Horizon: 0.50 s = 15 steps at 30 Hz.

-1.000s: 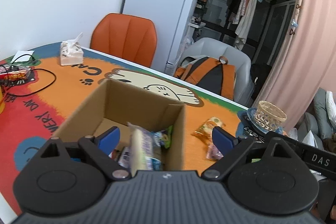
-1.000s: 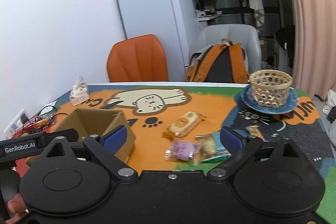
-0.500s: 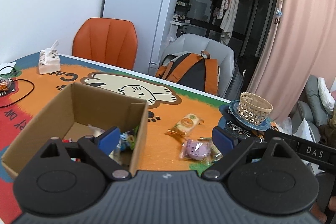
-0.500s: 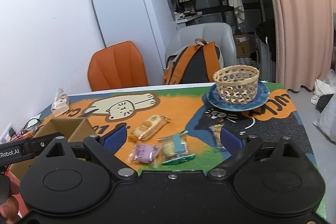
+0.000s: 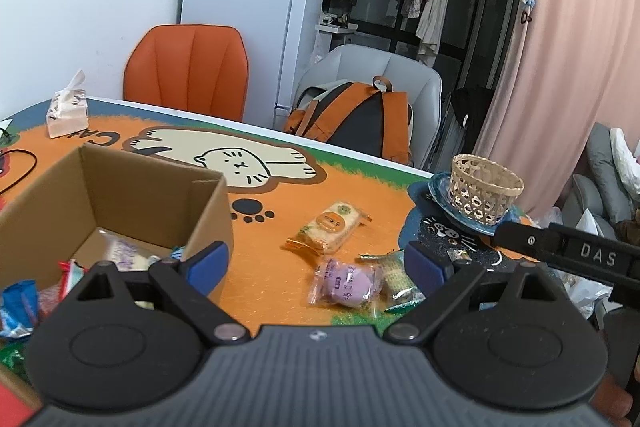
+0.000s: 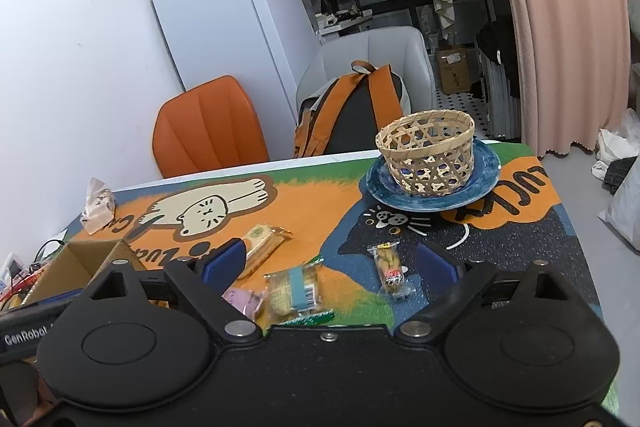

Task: Organize snacks
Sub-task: 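Move both grippers toward the pink pastry and remaining snacks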

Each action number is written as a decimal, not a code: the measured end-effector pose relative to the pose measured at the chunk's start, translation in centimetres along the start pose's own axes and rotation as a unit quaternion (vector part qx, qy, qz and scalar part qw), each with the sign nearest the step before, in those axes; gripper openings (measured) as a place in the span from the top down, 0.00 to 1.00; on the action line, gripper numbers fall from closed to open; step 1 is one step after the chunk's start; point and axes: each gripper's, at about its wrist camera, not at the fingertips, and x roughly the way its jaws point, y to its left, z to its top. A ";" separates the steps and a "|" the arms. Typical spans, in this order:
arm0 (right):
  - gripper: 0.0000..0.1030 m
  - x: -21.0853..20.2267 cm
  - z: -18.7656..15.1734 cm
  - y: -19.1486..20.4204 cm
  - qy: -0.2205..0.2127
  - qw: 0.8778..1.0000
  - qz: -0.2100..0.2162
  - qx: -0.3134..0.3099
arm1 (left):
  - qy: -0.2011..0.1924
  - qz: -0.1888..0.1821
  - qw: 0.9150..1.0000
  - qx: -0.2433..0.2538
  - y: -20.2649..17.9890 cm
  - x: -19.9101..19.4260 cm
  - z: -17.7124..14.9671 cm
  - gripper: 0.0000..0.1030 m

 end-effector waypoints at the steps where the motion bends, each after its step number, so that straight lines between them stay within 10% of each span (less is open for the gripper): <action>1: 0.11 0.4 0.0 -0.2 0.002 1.000 0.000 0.000 | 0.001 0.001 1.000 -0.001 -0.1 0.4 0.0 0.09; 15: 0.22 5.8 -2.3 -2.7 0.050 0.998 -0.032 0.011 | -0.007 0.030 0.999 0.037 -2.1 4.2 -0.4 0.12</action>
